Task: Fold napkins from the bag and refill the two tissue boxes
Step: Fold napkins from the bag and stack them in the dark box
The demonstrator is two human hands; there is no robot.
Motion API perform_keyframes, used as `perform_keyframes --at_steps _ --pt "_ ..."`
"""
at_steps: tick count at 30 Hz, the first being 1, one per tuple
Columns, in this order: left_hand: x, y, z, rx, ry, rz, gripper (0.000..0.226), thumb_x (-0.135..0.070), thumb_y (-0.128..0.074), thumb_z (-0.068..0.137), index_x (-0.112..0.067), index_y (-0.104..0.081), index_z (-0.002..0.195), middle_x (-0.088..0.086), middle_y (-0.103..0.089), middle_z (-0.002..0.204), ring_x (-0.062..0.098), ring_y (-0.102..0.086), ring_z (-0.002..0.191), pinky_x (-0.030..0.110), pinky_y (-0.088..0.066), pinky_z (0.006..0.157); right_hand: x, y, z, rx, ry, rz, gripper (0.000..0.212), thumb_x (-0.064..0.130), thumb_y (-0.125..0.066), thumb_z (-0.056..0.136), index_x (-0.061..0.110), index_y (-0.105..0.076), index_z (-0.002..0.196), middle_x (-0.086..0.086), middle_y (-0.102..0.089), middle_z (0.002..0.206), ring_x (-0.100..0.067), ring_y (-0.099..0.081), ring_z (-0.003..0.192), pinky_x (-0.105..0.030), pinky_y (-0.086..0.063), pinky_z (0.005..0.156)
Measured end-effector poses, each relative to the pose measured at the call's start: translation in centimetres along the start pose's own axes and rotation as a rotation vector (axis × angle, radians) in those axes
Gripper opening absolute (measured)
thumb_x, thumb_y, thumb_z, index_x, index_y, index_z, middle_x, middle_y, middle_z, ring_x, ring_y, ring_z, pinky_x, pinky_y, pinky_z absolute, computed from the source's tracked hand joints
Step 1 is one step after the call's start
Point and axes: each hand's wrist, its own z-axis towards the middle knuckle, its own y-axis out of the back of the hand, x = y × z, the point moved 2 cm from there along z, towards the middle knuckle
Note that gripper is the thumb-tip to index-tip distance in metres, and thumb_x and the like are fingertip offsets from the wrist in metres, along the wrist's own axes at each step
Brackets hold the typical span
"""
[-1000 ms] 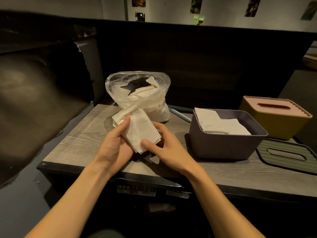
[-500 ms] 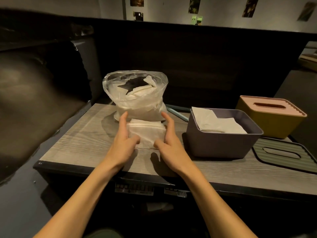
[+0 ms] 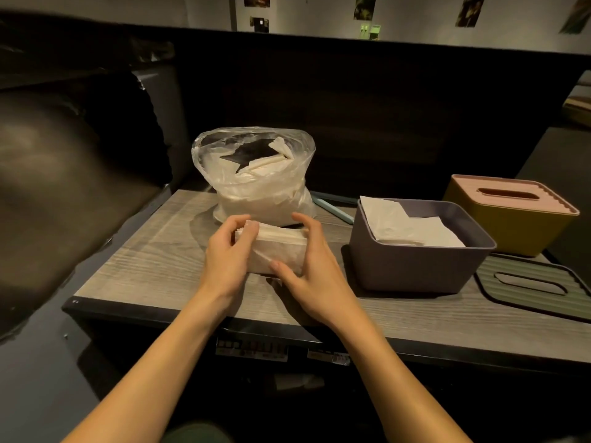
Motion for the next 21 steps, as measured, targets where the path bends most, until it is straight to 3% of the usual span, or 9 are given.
perform_keyframes --at_steps 3,5,7,9,11,16,19,21 --pt "-0.06 0.07 0.01 -0.026 0.037 -0.072 0.017 -0.036 -0.064 0.092 -0.022 -0.073 0.087 0.005 -0.069 0.090 0.022 -0.064 0.088 0.043 -0.051 0.079 0.25 0.08 -0.11 -0.011 0.011 -0.023 0.068 0.030 -0.073 0.095 0.037 -0.031 0.148 0.010 -0.043 0.148 -0.007 -0.047 0.129 -0.031 -0.046 0.106" --pt "-0.17 -0.05 0.00 -0.028 0.037 -0.103 0.026 -0.044 -0.066 0.089 -0.019 -0.070 0.083 0.008 -0.067 0.088 0.026 -0.063 0.087 0.045 -0.050 0.078 0.31 -0.03 -0.14 -0.006 0.017 -0.037 0.066 0.032 -0.073 0.094 0.038 -0.032 0.145 0.012 -0.043 0.145 -0.007 -0.047 0.127 -0.030 -0.046 0.104" --pt "-0.01 -0.28 0.00 -0.056 0.019 -0.109 0.022 -0.039 -0.069 0.091 -0.020 -0.066 0.081 0.005 -0.064 0.083 0.024 -0.060 0.084 0.041 -0.050 0.075 0.26 -0.15 -0.15 -0.004 0.024 -0.043 0.066 0.034 -0.075 0.092 0.040 -0.031 0.142 0.013 -0.042 0.144 -0.010 -0.048 0.128 -0.033 -0.047 0.104" --pt "0.13 -0.36 0.12 -0.112 0.005 -0.073 0.011 -0.022 -0.065 0.096 -0.024 -0.064 0.085 -0.001 -0.065 0.086 0.020 -0.060 0.086 0.035 -0.049 0.074 0.25 -0.07 -0.18 -0.018 0.017 -0.025 0.067 0.033 -0.076 0.091 0.041 -0.031 0.140 0.013 -0.043 0.143 -0.010 -0.048 0.127 -0.033 -0.048 0.104" --pt "0.05 -0.29 0.10 -0.139 0.024 -0.058 0.017 -0.016 -0.060 0.098 -0.032 -0.064 0.096 -0.001 -0.069 0.099 0.018 -0.064 0.096 0.035 -0.052 0.081 0.30 0.06 -0.27 -0.025 0.007 -0.001 0.069 0.032 -0.076 0.092 0.042 -0.030 0.141 0.013 -0.044 0.143 -0.007 -0.048 0.126 -0.028 -0.047 0.102" --pt "-0.33 -0.73 -0.23 -0.029 -0.011 -0.031 0.019 -0.026 -0.058 0.103 -0.033 -0.062 0.120 -0.006 -0.068 0.116 0.016 -0.064 0.114 0.032 -0.050 0.095 0.28 -0.02 -0.31 -0.010 0.010 -0.018 0.076 0.036 -0.077 0.091 0.045 -0.024 0.145 0.013 -0.042 0.146 -0.008 -0.048 0.128 -0.032 -0.047 0.106" --pt "-0.51 -0.86 -0.40 0.062 -0.003 -0.048 0.016 -0.044 -0.058 0.097 -0.049 -0.065 0.111 -0.002 -0.066 0.123 0.019 -0.061 0.121 0.036 -0.048 0.102 0.11 -0.04 -0.29 -0.032 -0.010 -0.014 0.077 0.034 -0.076 0.092 0.046 -0.023 0.146 0.013 -0.042 0.147 -0.009 -0.048 0.129 -0.033 -0.047 0.106" --pt "-0.48 -0.58 -0.54 0.153 0.046 -0.138 0.031 -0.044 -0.058 0.086 -0.049 -0.060 0.116 0.002 -0.062 0.126 0.018 -0.060 0.120 0.035 -0.047 0.103 -0.02 0.02 -0.16 -0.036 -0.034 -0.010 0.074 0.028 -0.072 0.095 0.045 -0.023 0.147 0.011 -0.041 0.150 -0.012 -0.048 0.131 -0.035 -0.045 0.109"
